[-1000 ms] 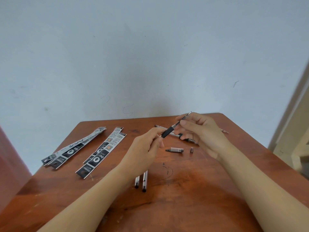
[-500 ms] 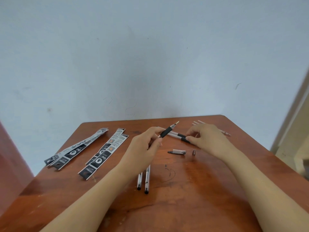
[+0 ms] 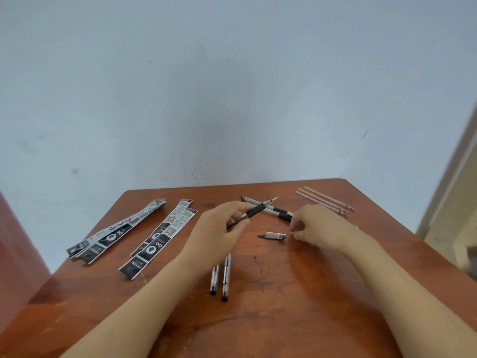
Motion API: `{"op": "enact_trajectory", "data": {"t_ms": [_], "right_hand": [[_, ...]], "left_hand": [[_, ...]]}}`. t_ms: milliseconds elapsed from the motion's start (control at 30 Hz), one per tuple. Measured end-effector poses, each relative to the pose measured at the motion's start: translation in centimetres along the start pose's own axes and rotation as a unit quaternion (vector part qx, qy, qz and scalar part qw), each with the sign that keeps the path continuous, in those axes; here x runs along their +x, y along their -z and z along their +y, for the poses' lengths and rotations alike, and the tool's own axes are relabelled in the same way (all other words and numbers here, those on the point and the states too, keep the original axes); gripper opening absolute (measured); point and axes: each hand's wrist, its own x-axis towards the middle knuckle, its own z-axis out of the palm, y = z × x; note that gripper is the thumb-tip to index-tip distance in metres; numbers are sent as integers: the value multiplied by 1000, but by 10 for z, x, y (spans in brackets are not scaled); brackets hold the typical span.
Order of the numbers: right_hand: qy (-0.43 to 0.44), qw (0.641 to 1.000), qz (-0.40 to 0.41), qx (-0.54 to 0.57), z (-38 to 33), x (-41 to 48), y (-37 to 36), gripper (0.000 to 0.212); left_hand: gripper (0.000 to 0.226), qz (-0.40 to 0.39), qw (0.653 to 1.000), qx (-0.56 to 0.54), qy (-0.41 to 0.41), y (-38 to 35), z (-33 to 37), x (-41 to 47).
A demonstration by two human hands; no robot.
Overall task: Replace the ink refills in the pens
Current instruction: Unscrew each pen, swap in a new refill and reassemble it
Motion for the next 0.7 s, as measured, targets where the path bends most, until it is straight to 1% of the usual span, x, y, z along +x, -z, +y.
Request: {"op": "enact_trajectory", "data": {"t_ms": [167, 367, 467, 533, 567, 600, 633, 667, 700], "right_hand": [[2, 1000, -19, -7, -2, -2, 2, 24], [-2, 999, -29, -15, -2, -3, 3, 20], [-5, 1000, -13, -8, -2, -2, 2, 18], [-3, 1000, 26, 13, -1, -1, 2, 18], [1, 997, 61, 39, -1, -1, 3, 18], [5, 990, 109, 87, -2, -1, 5, 16], [5, 975, 153, 161, -3, -2, 7, 12], [9, 949, 186, 254, -5, -4, 10, 10], [16, 916, 211, 342, -6, -6, 12, 13]], "left_hand": [[24, 1, 1000, 10, 2, 0, 1, 1], [25, -3, 1000, 20, 1, 0, 2, 0], [25, -4, 1000, 26, -1, 0, 1, 0], [26, -5, 1000, 30, -1, 0, 2, 1], [26, -5, 999, 32, -1, 0, 2, 1], [26, -4, 999, 33, -1, 1, 2, 1], [27, -3, 999, 34, -2, 1, 2, 1], [27, -2, 999, 35, -3, 1, 2, 1], [27, -1, 999, 36, -3, 1, 2, 1]]}}
